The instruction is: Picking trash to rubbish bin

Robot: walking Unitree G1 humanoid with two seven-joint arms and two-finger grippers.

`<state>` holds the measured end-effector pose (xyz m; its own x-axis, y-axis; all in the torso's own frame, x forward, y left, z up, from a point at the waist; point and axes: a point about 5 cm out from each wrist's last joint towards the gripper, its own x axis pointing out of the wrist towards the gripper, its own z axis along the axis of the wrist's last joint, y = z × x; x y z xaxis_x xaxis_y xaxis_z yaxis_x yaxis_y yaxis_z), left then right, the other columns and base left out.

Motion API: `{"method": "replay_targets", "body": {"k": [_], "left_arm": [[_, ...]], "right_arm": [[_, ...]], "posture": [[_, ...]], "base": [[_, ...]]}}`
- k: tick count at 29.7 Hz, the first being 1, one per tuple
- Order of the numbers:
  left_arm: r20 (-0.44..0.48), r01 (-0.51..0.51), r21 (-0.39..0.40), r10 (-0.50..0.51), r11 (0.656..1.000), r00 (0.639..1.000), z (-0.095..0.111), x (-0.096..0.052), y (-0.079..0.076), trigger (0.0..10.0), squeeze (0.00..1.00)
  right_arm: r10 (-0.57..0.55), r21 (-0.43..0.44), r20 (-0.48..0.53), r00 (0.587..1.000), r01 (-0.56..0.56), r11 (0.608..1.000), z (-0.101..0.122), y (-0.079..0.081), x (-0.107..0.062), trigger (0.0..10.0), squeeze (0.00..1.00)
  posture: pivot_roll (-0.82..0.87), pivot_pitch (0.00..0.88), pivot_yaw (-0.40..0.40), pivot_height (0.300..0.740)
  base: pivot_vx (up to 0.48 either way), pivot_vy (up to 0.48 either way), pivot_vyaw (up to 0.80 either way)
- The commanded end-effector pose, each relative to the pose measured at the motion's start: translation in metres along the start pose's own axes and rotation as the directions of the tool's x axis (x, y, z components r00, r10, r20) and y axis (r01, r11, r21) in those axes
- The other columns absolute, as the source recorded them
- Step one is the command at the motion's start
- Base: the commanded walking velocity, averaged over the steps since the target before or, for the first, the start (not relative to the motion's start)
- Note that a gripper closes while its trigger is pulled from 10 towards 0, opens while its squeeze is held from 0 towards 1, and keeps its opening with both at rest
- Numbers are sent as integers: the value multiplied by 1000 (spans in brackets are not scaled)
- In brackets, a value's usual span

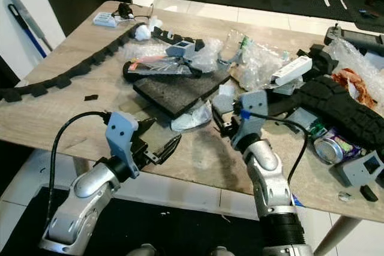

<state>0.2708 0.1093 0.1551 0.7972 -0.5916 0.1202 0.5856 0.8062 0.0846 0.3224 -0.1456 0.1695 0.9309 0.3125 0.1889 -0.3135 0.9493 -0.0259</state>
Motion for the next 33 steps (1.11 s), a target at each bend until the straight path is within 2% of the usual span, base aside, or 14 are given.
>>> {"method": "replay_targets", "body": {"k": [1,2,4,5,7,9,10,11,12,13,17,18,25,33], "left_arm": [[-10,6,-12,-6,1000,1000,-2,-1,-2,10000,0],[-17,21,-7,-22,1000,1000,-3,-1,-3,10000,0],[-21,28,-5,-28,1000,999,-3,-1,-4,10000,0],[-21,28,-5,-28,1000,999,-3,-1,-4,10000,0],[-28,40,-3,-40,999,999,-4,-2,-6,10000,0],[-31,46,-3,-46,999,998,-4,-2,-7,10000,0],[-33,50,-3,-50,999,998,-4,-2,-7,10000,0],[-33,50,-3,-50,999,998,-4,-2,-7,10000,0],[-35,53,-2,-53,999,998,-4,-3,-8,10000,0],[-36,54,-1,-54,999,998,-4,-2,-8,10000,0],[-36,56,0,-56,998,998,-4,-2,-8,10000,0],[-36,57,0,-57,998,998,-4,-2,-8,10000,0],[-39,59,2,-59,998,997,-4,-2,-8,10000,0],[-46,68,6,-68,998,997,-5,-2,-9,10000,0]], "right_arm": [[-9,-3,-10,1000,9,1000,-1,0,-3,10000,0],[-6,-23,-123,992,3,1000,-13,0,-6,10000,0],[-1,-54,-210,978,-10,998,-22,-1,-9,10000,0],[-1,-54,-210,978,-10,998,-22,-1,-9,10000,0],[-18,-82,-340,940,-11,997,-37,-9,-14,10000,0],[-33,-79,-369,929,4,997,-40,-13,-16,10000,0],[-44,-72,-381,923,18,997,-40,-15,-17,10000,102],[-44,-72,-381,923,18,997,-40,-15,-17,10000,102],[-60,-72,-384,921,35,997,-39,-18,-18,10000,867],[-65,-73,-384,921,40,997,-38,-20,-18,10000,1000],[-74,-103,-370,926,39,994,-34,-22,-16,10000,1000],[-70,-107,-361,930,33,994,-32,-21,-15,10000,39],[-29,-76,-368,929,2,997,-23,-11,-11,10000,0],[23,22,-473,881,-14,1000,-32,0,-17,10000,0]], "posture": [[29,161,-31,740],[29,159,-32,740],[29,162,-34,740],[29,162,-34,740],[29,163,-33,740],[29,160,-32,740],[28,161,-33,740],[28,161,-33,740],[28,161,-33,740],[28,163,-31,740],[28,163,-31,740],[27,161,-28,740],[27,164,-28,740],[26,163,-26,740]], "base": [[0,0,0],[0,0,0],[0,0,0],[0,0,0],[0,0,0],[0,0,0],[0,0,0],[0,0,0],[0,0,0],[0,0,0],[0,0,0],[0,0,0],[0,0,0],[0,0,0]]}}
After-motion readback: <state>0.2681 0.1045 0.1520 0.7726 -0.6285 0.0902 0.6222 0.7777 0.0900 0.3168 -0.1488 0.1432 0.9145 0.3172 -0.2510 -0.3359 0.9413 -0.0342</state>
